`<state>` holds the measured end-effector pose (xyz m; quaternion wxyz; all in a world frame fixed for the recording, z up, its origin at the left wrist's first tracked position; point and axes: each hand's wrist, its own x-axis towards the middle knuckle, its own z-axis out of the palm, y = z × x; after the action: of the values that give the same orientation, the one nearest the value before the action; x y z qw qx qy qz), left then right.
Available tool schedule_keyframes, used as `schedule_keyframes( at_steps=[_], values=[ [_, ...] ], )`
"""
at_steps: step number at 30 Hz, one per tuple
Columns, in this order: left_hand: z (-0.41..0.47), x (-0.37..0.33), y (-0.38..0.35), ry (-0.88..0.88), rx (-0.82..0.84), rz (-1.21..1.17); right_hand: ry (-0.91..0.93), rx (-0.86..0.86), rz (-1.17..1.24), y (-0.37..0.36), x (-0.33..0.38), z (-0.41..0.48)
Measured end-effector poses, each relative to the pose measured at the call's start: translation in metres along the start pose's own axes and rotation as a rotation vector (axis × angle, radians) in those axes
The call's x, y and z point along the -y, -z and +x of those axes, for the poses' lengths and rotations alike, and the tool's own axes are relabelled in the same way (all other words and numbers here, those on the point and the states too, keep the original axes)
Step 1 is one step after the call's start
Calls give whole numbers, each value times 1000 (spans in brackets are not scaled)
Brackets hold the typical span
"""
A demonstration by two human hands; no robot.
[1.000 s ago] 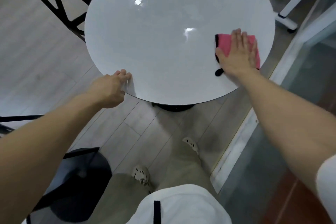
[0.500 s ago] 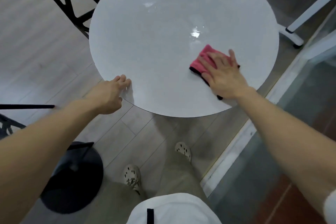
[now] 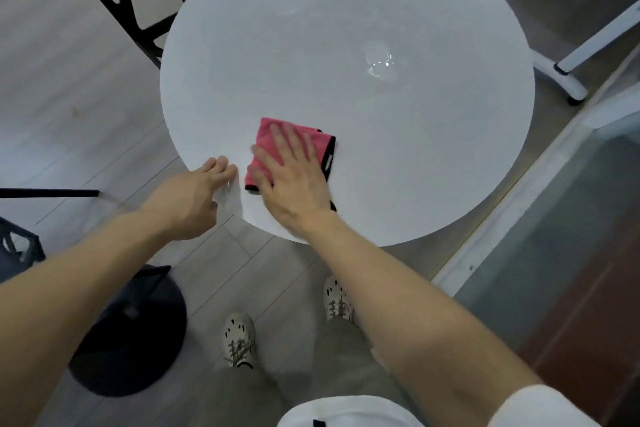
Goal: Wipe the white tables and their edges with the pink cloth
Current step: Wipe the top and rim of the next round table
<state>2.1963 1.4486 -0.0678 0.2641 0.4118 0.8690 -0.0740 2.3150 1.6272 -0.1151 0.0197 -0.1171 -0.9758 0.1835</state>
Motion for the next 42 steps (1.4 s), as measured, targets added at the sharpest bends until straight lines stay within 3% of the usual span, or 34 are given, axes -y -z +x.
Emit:
schedule_keyframes(
  at_steps=[5,8,10,12,14,17,20,22,26,29,30,31,36,40,42],
  values=[
    [-3,-8,-3,41,8,-44,-249,-189,-116,32,-128,-8],
    [-5,-4,-7,35,-21,-59,-561,-182,-156,73,-208,-35],
    [-4,-1,-12,28,-52,-64,-804,-166,-142,83,-218,-36],
    [-5,2,-15,16,-74,-56,-918,-214,-137,68,-179,-17],
    [-4,3,-13,-7,-91,-49,-787,-223,-137,37,-104,10],
    [-6,2,-6,-60,-168,-141,-380,-59,-137,-10,22,34],
    [-18,8,-13,-49,-359,-273,-163,15,-138,-13,45,20],
    [-30,19,-26,-65,-425,-270,-185,-14,-169,-6,10,-16],
    [-52,46,-51,-124,-454,-245,-641,-91,-230,17,-49,-105],
    [-67,71,-61,-145,-428,-192,-990,-202,-202,7,-24,-87],
    [-71,80,-62,-138,-407,-179,-1024,-221,-192,0,0,-60],
    [-76,89,-62,-125,-380,-164,-983,-213,-194,-10,28,-26],
    [-84,130,-62,-77,-349,-62,-434,-65,-175,-53,152,104],
    [-60,129,-49,-96,-424,-48,-269,-142,-169,-48,103,35],
    [-47,113,-43,-144,-448,-74,-383,-172,-219,-34,58,-30]
  ],
)
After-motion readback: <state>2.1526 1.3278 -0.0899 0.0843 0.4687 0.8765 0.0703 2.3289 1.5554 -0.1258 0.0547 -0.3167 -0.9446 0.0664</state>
